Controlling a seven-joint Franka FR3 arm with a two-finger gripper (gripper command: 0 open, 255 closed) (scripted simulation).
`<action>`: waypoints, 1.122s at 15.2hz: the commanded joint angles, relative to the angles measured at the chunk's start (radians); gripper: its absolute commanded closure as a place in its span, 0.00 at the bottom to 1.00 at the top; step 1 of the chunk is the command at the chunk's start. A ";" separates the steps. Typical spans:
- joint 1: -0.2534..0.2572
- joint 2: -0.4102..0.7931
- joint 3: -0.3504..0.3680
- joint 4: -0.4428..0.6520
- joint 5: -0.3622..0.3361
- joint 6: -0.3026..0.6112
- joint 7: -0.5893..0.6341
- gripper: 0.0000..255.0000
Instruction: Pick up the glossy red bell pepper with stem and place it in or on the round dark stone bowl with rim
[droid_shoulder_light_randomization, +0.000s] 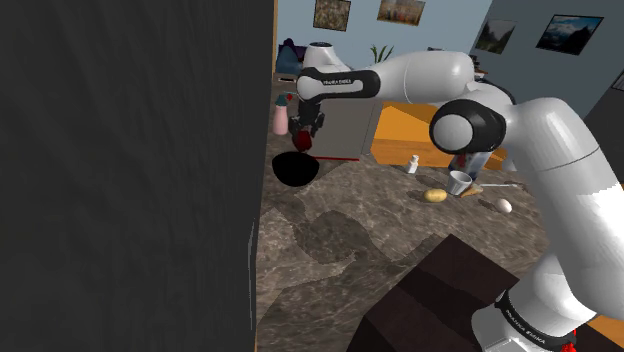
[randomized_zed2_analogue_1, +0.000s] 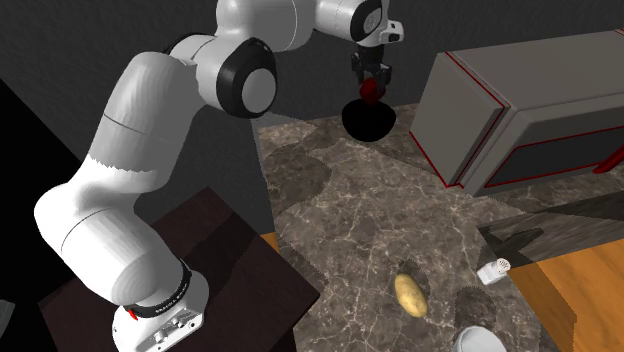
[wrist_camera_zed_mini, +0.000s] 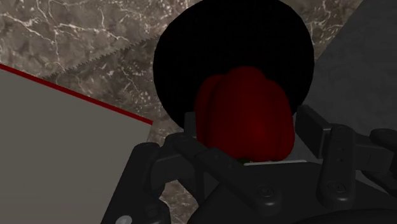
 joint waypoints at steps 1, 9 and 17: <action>0.002 0.033 0.002 0.037 0.001 -0.004 0.007 1.00; 0.004 0.063 0.004 -0.019 0.003 0.082 0.009 1.00; 0.003 0.090 0.005 -0.039 0.004 0.128 0.011 1.00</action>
